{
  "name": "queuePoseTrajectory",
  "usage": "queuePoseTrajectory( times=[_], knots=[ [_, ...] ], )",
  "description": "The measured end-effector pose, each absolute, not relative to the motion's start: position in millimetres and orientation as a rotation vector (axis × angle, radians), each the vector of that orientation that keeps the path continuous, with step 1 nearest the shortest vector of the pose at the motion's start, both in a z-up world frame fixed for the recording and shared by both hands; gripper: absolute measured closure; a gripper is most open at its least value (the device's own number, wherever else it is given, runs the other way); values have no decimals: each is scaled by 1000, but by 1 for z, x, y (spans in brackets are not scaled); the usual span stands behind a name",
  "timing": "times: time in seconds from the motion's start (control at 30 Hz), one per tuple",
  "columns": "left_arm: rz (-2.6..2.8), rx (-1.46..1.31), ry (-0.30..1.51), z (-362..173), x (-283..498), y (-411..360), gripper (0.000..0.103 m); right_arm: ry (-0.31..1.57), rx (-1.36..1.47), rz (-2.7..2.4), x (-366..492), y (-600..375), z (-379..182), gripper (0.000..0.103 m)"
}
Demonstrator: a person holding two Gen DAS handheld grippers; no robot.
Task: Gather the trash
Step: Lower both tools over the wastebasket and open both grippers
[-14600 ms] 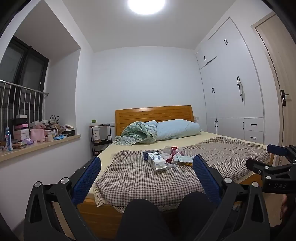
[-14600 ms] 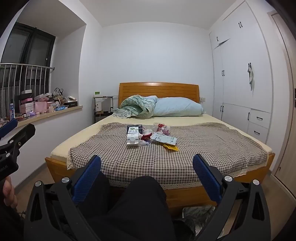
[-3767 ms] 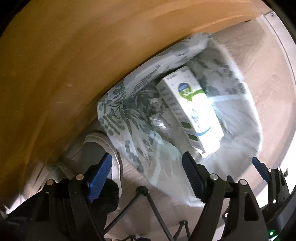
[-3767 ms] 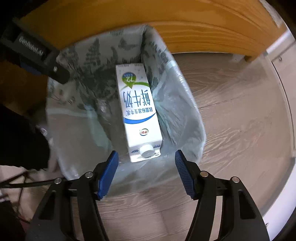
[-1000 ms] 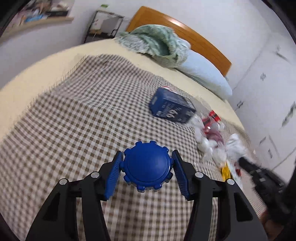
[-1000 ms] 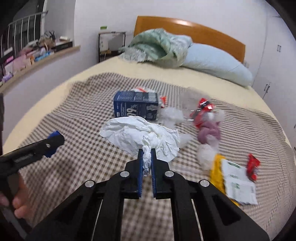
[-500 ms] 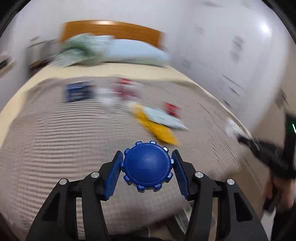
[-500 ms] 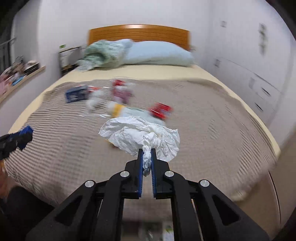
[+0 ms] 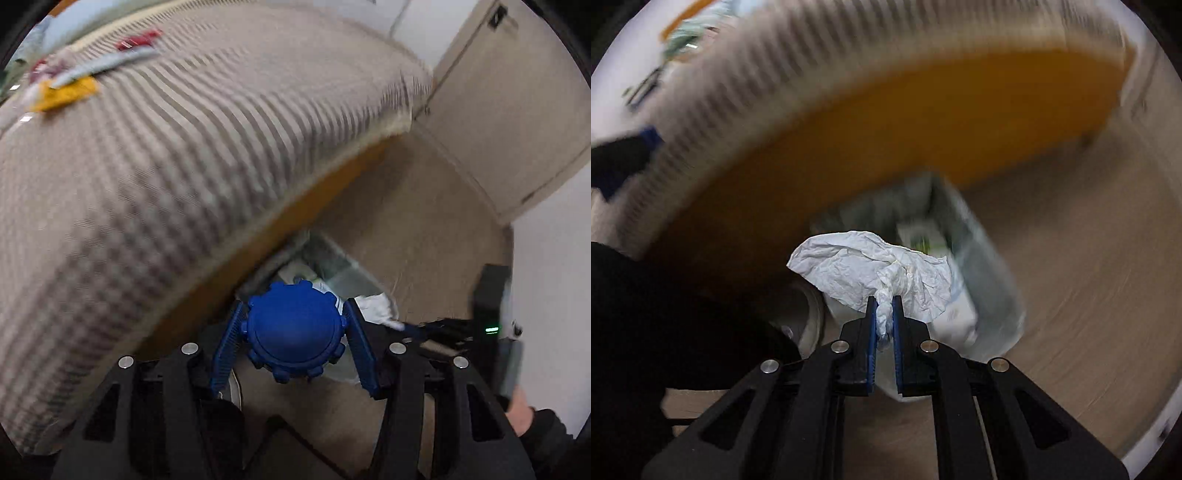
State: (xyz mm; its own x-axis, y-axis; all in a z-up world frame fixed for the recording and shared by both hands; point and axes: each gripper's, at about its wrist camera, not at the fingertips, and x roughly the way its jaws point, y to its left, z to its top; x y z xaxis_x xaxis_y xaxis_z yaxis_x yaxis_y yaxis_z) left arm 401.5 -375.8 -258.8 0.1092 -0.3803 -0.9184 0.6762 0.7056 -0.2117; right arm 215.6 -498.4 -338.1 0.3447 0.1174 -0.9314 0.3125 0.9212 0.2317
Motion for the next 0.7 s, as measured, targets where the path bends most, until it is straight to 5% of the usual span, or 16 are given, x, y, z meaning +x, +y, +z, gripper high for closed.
queuePoseTrajectory(
  times=[0.27, 0.33, 0.4, 0.43, 0.7],
  knots=[
    [-690, 415, 1448, -349, 410, -413, 51, 1413, 496, -166, 215, -497, -451, 93],
    [-669, 448, 1492, -366, 408, -420, 51, 1449, 508, -173, 207, -501, -470, 82],
    [-663, 502, 1505, -382, 406, -430, 51, 1470, 551, -183, 199, -505, -480, 42],
    [-667, 517, 1500, -385, 410, -430, 51, 1464, 562, -192, 197, -506, -478, 38],
    [-604, 567, 1462, -431, 419, -468, 51, 1349, 621, -248, 168, -525, -440, 38]
  ],
)
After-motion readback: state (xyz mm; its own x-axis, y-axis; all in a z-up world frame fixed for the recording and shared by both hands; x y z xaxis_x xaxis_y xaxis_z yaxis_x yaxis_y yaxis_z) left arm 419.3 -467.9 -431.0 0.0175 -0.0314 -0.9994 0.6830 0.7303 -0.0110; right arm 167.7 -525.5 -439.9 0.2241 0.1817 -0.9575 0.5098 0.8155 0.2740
